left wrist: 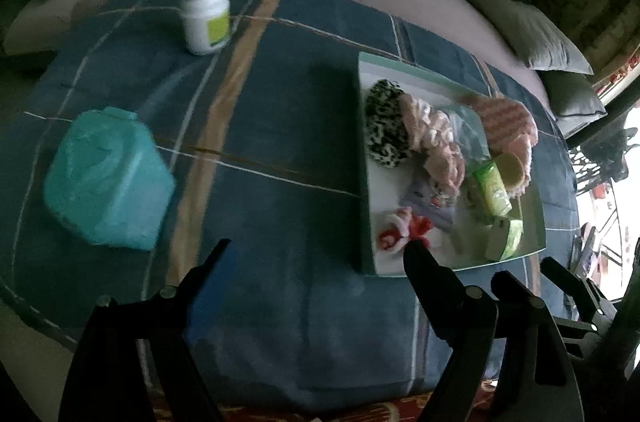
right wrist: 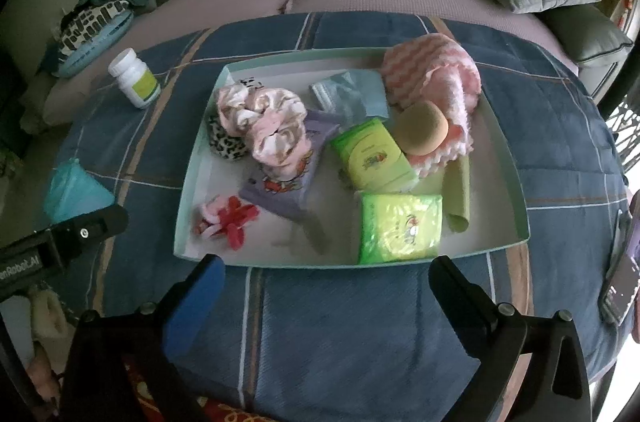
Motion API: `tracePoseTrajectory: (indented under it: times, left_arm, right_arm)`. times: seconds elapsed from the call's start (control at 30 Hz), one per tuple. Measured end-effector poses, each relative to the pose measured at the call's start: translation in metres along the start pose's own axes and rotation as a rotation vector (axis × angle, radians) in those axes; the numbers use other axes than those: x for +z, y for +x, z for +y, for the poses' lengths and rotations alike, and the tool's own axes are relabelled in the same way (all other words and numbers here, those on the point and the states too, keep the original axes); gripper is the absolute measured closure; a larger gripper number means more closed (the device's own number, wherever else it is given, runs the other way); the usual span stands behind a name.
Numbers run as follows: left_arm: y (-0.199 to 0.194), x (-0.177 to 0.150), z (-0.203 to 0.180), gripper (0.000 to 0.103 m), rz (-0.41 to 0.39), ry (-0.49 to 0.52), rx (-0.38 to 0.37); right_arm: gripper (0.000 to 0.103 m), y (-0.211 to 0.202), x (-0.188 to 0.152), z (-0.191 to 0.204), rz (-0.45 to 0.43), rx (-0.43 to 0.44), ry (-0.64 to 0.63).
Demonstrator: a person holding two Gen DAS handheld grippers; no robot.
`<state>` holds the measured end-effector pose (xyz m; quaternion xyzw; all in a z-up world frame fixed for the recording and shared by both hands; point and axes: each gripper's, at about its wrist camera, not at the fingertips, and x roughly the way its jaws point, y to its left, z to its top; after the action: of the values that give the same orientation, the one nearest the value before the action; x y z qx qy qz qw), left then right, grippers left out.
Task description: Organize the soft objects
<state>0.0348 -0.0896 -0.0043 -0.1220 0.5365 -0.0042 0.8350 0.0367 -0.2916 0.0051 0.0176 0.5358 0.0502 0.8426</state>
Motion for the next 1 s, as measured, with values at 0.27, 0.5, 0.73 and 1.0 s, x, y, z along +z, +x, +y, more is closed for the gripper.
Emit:
tracePoseTrajectory:
  times: [0.27,0.5,0.73,1.0]
  left_arm:
    - [-0.013,-0.008,0.008,0.018,-0.040,0.027,0.037]
    - [-0.025,-0.013,0.011,0.018,-0.087,0.036,0.108]
    - [-0.036,-0.017,0.015,0.018,-0.119,0.033,0.170]
    - [-0.043,-0.021,0.014,0.018,-0.139,0.041,0.227]
  right_arm:
    - [0.000,-0.008,-0.006,0.009,-0.008,0.003,0.004]
    - [0.000,-0.014,-0.007,0.016,-0.015,-0.004,-0.010]
    - [0.000,-0.020,-0.009,0.019,-0.023,-0.006,-0.016]
    - [0.000,-0.025,-0.009,0.018,-0.031,-0.006,-0.013]
